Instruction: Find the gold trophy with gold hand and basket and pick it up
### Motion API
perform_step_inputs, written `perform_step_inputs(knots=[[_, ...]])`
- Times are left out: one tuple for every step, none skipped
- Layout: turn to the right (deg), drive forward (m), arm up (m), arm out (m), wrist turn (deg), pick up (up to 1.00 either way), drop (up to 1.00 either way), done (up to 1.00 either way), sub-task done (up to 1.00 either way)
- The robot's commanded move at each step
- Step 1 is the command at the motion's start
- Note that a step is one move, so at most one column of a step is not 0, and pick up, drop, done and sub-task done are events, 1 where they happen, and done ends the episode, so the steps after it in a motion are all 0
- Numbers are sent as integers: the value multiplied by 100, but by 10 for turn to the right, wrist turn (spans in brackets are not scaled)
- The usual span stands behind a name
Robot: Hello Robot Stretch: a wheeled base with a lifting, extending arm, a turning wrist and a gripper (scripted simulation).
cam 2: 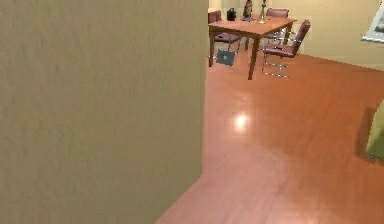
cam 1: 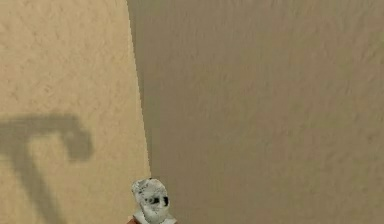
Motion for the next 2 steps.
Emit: perform_step_inputs(knots=[[-450,0,0,0,0,0,0,0,0],[-450,0,0,0,0,0,0,0,0]])
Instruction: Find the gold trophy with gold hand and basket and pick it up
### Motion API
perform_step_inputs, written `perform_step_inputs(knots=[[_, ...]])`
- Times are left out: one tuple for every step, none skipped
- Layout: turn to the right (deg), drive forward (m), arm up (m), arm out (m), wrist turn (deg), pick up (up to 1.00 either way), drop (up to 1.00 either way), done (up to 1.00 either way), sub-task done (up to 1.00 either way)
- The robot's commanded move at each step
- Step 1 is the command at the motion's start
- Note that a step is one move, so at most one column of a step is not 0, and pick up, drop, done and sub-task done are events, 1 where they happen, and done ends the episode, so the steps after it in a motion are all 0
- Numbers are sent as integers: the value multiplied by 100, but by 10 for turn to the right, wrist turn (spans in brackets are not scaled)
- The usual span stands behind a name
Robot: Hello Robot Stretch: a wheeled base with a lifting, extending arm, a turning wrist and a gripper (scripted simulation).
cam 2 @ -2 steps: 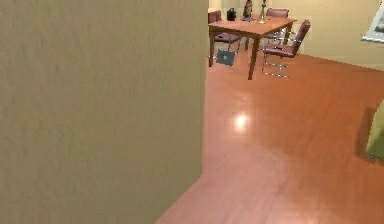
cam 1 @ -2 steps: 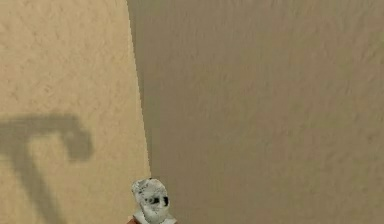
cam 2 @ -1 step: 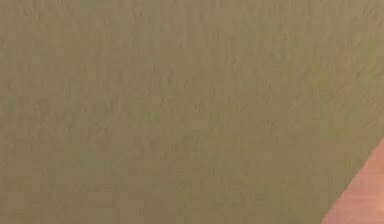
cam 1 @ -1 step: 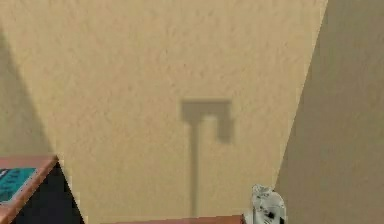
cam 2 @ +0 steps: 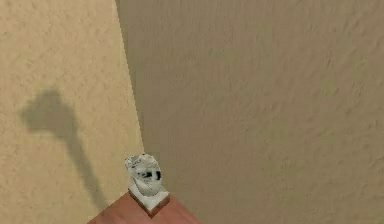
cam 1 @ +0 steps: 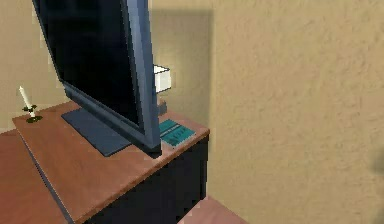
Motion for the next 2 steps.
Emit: perform_step_inputs(knots=[[-150,0,0,0,0,0,0,0,0],[0,0,8,0,0,0,0,0,0]])
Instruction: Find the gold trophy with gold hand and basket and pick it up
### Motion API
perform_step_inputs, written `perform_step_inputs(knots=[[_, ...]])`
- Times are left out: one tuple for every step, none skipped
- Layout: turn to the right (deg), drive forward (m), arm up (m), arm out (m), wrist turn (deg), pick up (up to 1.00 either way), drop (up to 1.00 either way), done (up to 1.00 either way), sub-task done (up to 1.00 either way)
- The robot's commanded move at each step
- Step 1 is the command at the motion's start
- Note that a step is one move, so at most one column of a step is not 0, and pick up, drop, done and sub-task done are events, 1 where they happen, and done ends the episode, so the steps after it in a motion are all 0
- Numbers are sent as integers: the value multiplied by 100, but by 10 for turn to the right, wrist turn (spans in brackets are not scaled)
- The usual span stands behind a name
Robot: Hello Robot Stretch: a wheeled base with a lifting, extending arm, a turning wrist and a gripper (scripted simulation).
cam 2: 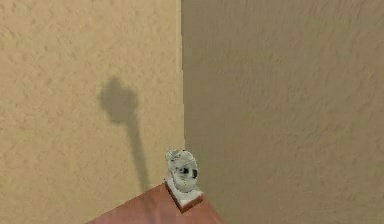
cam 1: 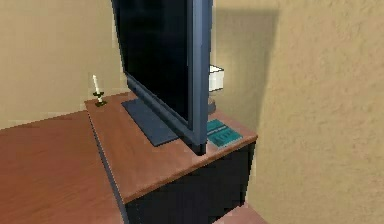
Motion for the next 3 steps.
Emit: perform_step_inputs(knots=[[0,0,0,50,0,0,0,0,0],[0,0,0,0,450,0,0,0,0],[0,0,0,0,450,0,0,0,0]])
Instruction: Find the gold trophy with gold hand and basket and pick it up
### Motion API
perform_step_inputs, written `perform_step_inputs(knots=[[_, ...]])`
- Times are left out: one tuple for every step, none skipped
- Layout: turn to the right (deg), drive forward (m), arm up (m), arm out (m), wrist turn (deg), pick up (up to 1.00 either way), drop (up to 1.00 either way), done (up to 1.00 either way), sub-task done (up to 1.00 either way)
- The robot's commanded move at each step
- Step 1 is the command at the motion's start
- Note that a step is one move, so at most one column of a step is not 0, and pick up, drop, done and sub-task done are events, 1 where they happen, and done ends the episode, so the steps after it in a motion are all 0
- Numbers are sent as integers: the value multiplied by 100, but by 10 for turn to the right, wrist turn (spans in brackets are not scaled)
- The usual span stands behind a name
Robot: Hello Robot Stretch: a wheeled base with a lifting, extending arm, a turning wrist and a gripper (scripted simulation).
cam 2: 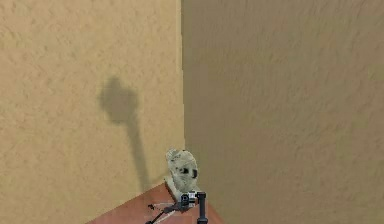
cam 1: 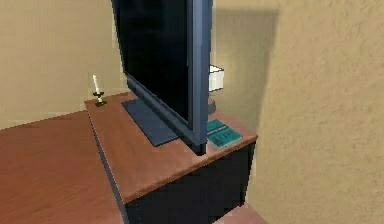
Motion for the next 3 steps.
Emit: perform_step_inputs(knots=[[0,0,0,0,450,0,0,0,0],[0,0,0,0,300,0,0,0,0],[0,0,0,0,0,100,0,0,0]])
